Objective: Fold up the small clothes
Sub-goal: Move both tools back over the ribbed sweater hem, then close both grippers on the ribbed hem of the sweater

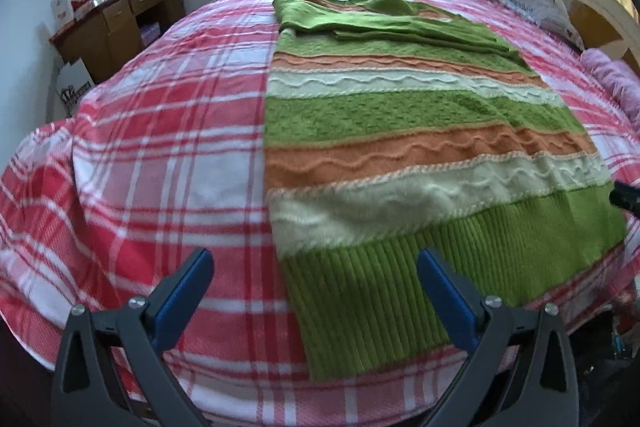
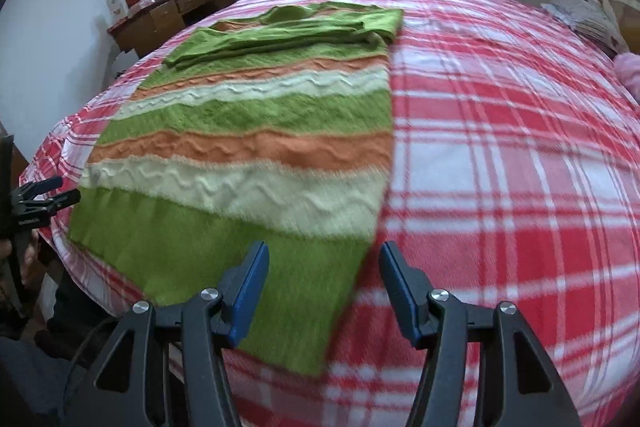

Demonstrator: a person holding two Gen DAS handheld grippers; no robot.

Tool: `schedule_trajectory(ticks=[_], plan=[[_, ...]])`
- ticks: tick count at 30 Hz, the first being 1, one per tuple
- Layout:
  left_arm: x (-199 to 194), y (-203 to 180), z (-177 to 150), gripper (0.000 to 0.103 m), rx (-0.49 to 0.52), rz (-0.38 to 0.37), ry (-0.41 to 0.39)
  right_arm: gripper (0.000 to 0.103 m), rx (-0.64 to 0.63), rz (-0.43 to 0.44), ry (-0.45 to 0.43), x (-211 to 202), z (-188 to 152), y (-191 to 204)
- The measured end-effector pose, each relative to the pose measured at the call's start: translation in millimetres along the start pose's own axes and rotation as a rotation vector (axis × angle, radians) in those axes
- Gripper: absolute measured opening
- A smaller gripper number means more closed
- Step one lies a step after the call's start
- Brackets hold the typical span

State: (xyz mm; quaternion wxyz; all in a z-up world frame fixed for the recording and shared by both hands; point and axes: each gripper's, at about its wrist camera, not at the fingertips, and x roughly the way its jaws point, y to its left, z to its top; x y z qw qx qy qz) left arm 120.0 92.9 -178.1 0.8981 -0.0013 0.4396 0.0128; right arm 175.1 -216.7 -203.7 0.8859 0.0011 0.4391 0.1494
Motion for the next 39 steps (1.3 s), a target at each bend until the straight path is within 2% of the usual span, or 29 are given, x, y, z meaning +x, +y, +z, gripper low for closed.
schedule_trajectory(ticks=[4, 6, 7, 12, 13, 18, 21, 22, 24, 25, 26, 28, 29, 30, 35, 38, 39], plan=[[-3, 7, -4, 0.101, -0.053, -0.067, 0.011, 0.059, -0.008, -0.016, -0.005, -6, -14, 3], [-4, 10, -6, 0.093, -0.079, -0.103, 0.007, 0.059, -0.009, -0.009, -0.007, -8, -18, 4], [-3, 10, -7, 0.092, -0.084, -0.114, 0.01, 0.059, -0.008, -0.006, -0.009, -8, -18, 5], [6, 13, -16, 0.071, -0.141, -0.194, 0.068, 0.059, -0.015, -0.017, -0.036, -7, -22, 6], [9, 14, -19, 0.069, -0.16, -0.226, 0.087, 0.059, -0.012, -0.017, -0.041, -6, -23, 5], [13, 6, -23, 0.069, -0.142, -0.202, 0.093, 0.059, -0.043, -0.04, -0.063, -3, -28, 11], [12, 10, -22, 0.067, -0.159, -0.22, 0.086, 0.059, -0.036, -0.009, -0.066, -4, -27, 11], [11, 11, -22, 0.062, -0.159, -0.221, 0.074, 0.059, -0.032, 0.011, -0.064, -4, -27, 11], [10, 10, -22, 0.026, -0.129, -0.197, 0.053, 0.058, -0.051, 0.02, -0.062, -1, -28, 16], [10, 9, -22, 0.02, -0.11, -0.191, 0.051, 0.058, -0.067, 0.021, -0.062, 0, -29, 19], [9, 11, -21, 0.012, -0.11, -0.207, 0.051, 0.051, -0.08, 0.022, -0.061, 1, -30, 21], [4, 14, -17, 0.01, -0.112, -0.242, 0.037, 0.035, -0.102, 0.022, -0.058, -1, -30, 22], [0, 15, -15, 0.01, -0.11, -0.252, 0.024, 0.019, -0.1, 0.036, -0.056, -3, -29, 20], [-5, 17, -12, 0.01, -0.112, -0.267, 0.006, 0.017, -0.091, 0.055, -0.054, -4, -28, 18], [-28, 24, -2, 0.01, -0.116, -0.319, -0.071, 0.017, -0.059, 0.096, -0.064, -7, -26, 12], [-28, 25, -1, 0.009, -0.127, -0.342, -0.076, 0.028, -0.036, 0.111, -0.042, -1, -26, 11], [-27, 26, -1, 0.009, -0.132, -0.344, -0.073, 0.028, -0.049, 0.106, -0.052, -1, -28, 13]])
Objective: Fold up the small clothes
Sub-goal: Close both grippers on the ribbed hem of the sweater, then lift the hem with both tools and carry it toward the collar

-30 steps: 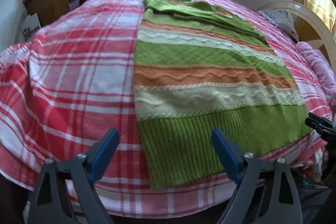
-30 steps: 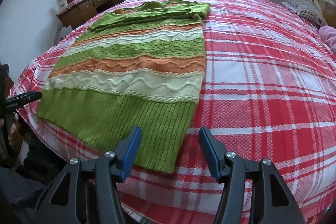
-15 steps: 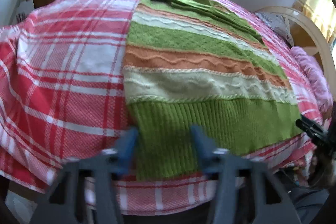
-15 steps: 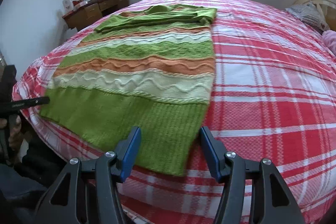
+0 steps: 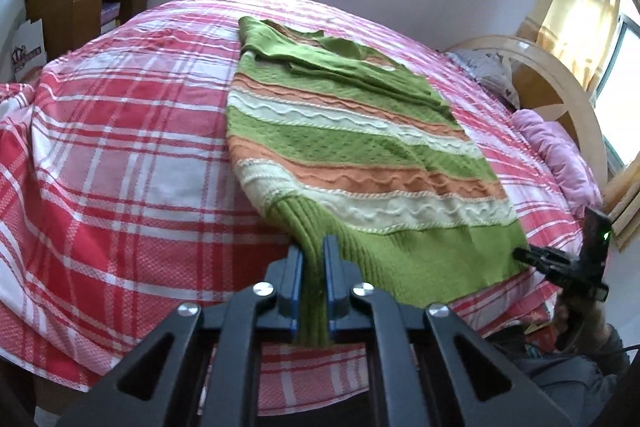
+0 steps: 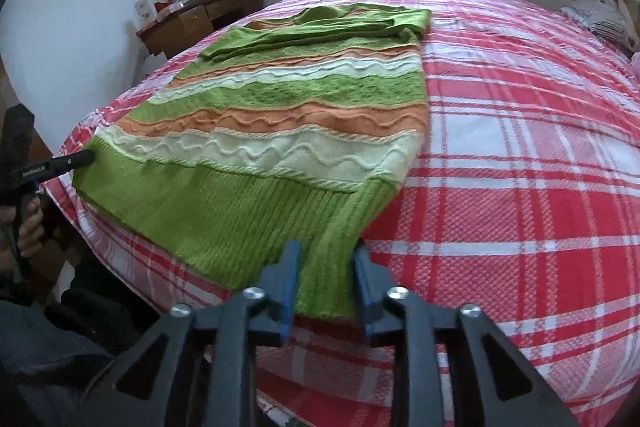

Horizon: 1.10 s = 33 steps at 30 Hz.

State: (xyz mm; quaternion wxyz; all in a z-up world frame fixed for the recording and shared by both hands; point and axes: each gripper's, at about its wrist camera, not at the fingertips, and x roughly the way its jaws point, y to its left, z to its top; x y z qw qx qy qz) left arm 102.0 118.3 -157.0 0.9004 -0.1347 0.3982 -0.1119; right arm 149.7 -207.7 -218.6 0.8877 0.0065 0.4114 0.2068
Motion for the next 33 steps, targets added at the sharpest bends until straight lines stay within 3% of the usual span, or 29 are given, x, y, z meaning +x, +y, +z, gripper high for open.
schedule_trajectory(ticks=[2, 3, 6, 18, 33], plan=[[4, 2, 1, 0.009, -0.009, -0.005, 0.004, 0.026, -0.055, -0.026, -0.005, 0, -2, 8], [4, 2, 1, 0.009, -0.014, -0.007, 0.004, 0.016, -0.06, -0.018, -0.01, -3, -2, 9], [1, 4, 3, 0.009, -0.018, -0.023, -0.007, 0.013, -0.044, 0.017, -0.036, -11, 2, 6], [-15, -9, 36, 0.009, 0.001, -0.046, -0.095, 0.01, 0.093, 0.105, -0.245, -65, 39, -13], [-18, -4, 96, 0.009, -0.102, -0.103, -0.206, 0.01, 0.094, 0.146, -0.415, -89, 105, -13]])
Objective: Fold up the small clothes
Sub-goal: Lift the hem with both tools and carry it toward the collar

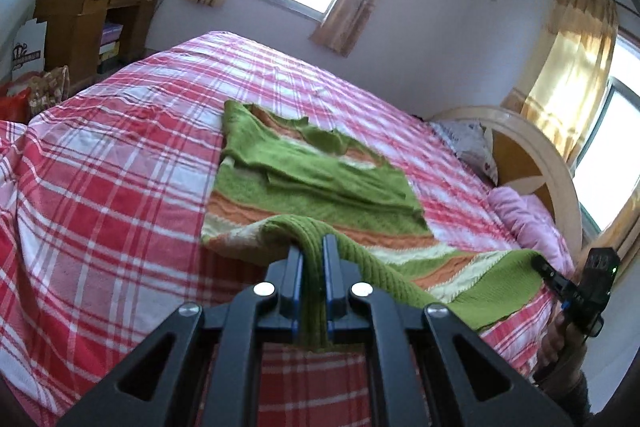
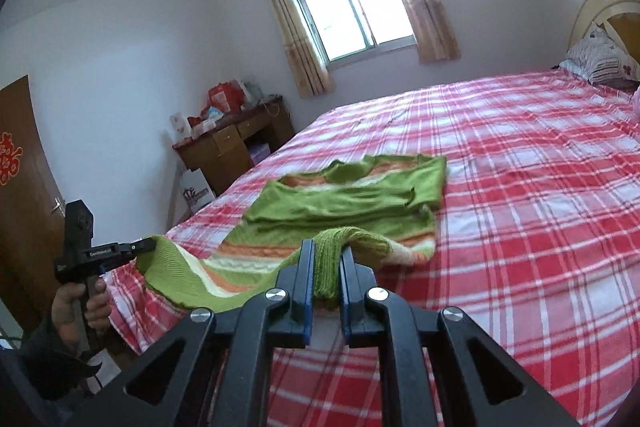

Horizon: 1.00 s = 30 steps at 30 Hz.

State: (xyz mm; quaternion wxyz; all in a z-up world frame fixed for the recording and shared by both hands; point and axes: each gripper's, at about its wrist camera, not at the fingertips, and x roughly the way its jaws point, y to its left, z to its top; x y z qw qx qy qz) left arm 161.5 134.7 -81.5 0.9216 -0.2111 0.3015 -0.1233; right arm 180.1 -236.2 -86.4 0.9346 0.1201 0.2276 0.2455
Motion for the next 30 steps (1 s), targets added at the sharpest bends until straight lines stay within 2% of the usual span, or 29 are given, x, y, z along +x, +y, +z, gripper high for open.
schedule_trajectory(ticks=[10, 19, 30], plan=[[14, -5, 35, 0.009, -0.02, 0.001, -0.047, 0.01, -0.011, -0.002, -0.045, 17, 30, -1], [33, -8, 68, 0.009, -0.009, 0.011, -0.073, 0.01, -0.065, -0.033, -0.075, 42, 73, -4], [79, 8, 110, 0.008, -0.039, 0.065, -0.073, 0.01, -0.105, -0.084, -0.048, 104, 113, -21]])
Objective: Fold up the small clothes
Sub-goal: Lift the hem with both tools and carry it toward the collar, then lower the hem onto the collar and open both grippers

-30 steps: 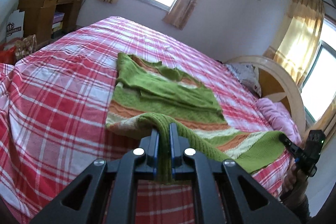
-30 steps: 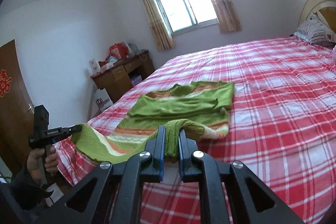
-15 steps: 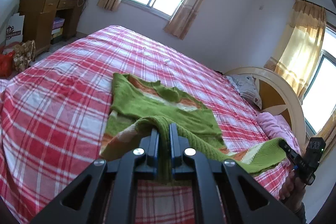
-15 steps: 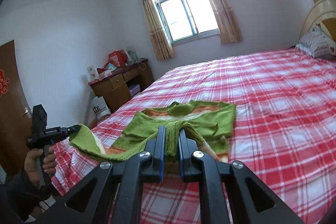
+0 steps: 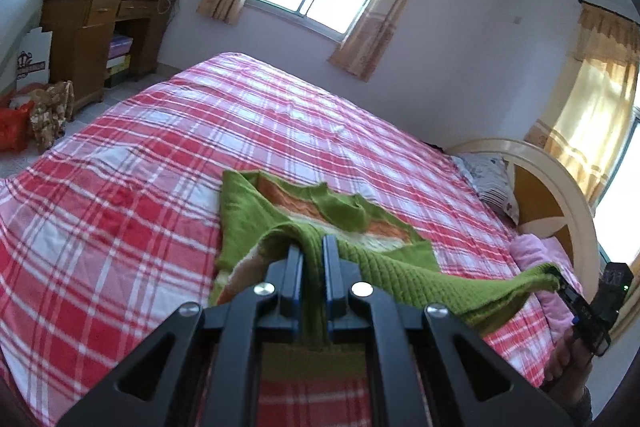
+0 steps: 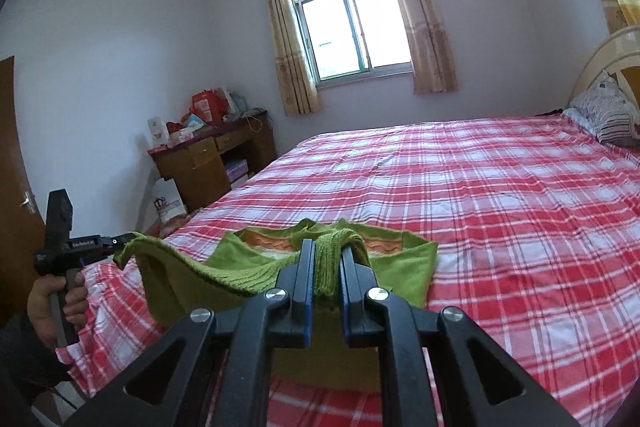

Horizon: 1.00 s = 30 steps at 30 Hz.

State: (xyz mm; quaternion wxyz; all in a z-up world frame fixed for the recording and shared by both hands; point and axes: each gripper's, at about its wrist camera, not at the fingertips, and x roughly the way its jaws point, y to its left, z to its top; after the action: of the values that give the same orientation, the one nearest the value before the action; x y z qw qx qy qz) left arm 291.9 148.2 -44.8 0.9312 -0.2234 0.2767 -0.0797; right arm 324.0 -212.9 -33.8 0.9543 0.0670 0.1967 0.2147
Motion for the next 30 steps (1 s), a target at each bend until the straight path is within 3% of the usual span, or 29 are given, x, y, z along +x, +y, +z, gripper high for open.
schedule_trajectory(ticks=[16, 26, 28, 30], plan=[[105, 14, 31, 0.008, 0.032, 0.085, 0.096, 0.01, -0.002, -0.107, 0.113, 121, 25, -42], [180, 53, 18, 0.012, 0.008, 0.208, 0.233, 0.01, -0.047, -0.142, 0.317, 237, -2, -74], [187, 59, 15, 0.016, -0.012, 0.225, 0.242, 0.011, -0.071, -0.158, 0.332, 252, -5, -78], [186, 60, 16, 0.019, -0.032, 0.22, 0.237, 0.025, -0.067, -0.158, 0.386, 270, -4, -87]])
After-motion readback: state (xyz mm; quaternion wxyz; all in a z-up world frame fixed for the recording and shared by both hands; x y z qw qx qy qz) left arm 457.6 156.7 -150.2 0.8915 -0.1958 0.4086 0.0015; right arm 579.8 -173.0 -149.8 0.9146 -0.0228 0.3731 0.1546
